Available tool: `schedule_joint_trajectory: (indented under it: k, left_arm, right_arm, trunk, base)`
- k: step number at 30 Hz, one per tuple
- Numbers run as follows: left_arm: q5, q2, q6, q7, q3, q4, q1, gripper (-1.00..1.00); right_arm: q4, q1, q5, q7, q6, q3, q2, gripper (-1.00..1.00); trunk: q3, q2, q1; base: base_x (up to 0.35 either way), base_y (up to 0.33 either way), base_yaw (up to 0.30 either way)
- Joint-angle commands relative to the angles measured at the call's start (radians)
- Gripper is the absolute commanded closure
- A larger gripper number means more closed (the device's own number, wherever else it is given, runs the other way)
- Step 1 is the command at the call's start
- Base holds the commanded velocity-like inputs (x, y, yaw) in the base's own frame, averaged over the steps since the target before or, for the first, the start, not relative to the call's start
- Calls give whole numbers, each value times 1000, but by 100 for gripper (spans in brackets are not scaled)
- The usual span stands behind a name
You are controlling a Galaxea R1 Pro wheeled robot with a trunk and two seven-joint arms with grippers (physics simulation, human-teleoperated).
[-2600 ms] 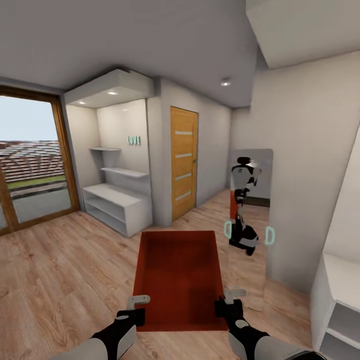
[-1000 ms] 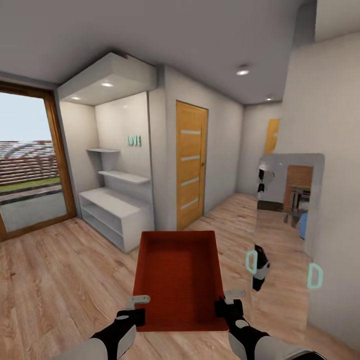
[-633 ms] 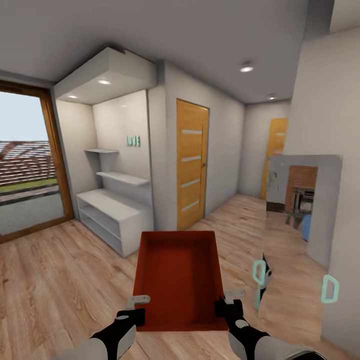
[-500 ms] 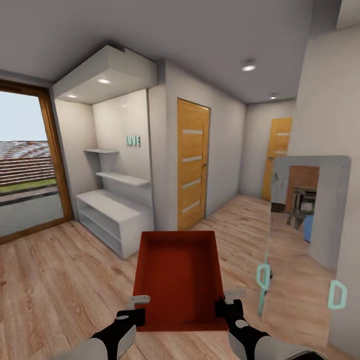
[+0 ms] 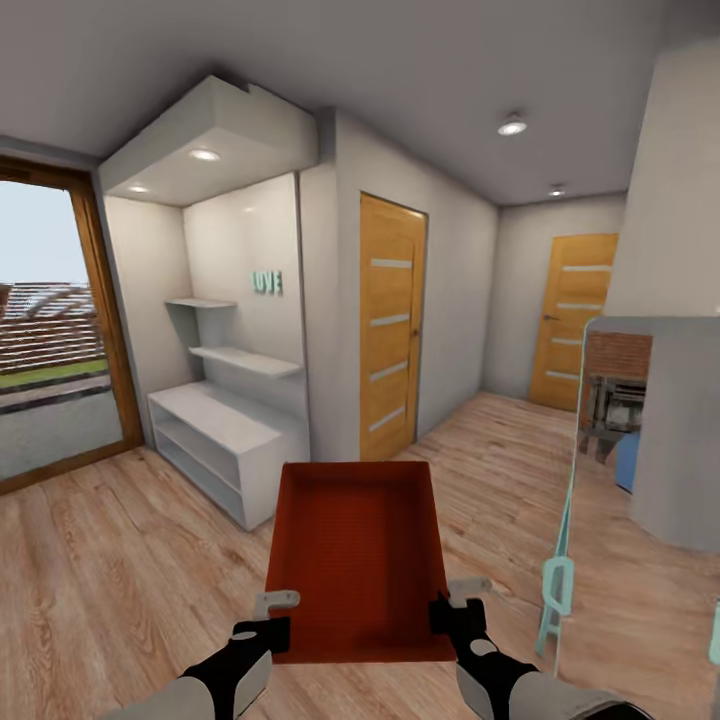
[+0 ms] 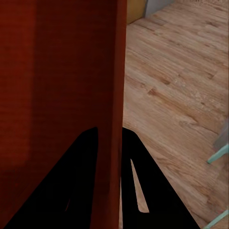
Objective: Move the two storage containers from the living room to the garage. In the garage, place one container on the floor and stack the other container on top of it (either order is fine).
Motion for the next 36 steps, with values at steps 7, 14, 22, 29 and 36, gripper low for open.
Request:
schedule_joint_trajectory:
  k: [7, 14, 22, 29, 36]
  left_arm:
    - [19, 2, -9, 1, -16, -5, 1, 100]
    - [33, 2, -8, 1, -30, -5, 1, 100]
    - [50, 2, -8, 3, -45, -5, 1, 100]
    - [9, 2, -8, 1, -8, -5, 1, 100]
    - [9, 2, -8, 1, -8, -5, 1, 100]
  right_arm:
    - [3, 0, -67, -6, -5, 72, 6, 100]
    - [3, -1, -167, -3, -6, 170, 5, 100]
    - [3, -1, -241, -2, -5, 247, 4, 100]
    - [3, -1, -7, -2, -4, -27, 3, 100]
    - [3, 0, -7, -1, -1, -26, 3, 100]
  trunk:
    - [0, 0, 1]
    - [0, 0, 1]
    - [0, 0, 1]
    - [0, 0, 1]
    - [0, 0, 1]
  base:
    - [227, 0, 0]
    - [320, 0, 0]
    - [321, 0, 0]
    - [321, 0, 0]
    - [322, 0, 0]
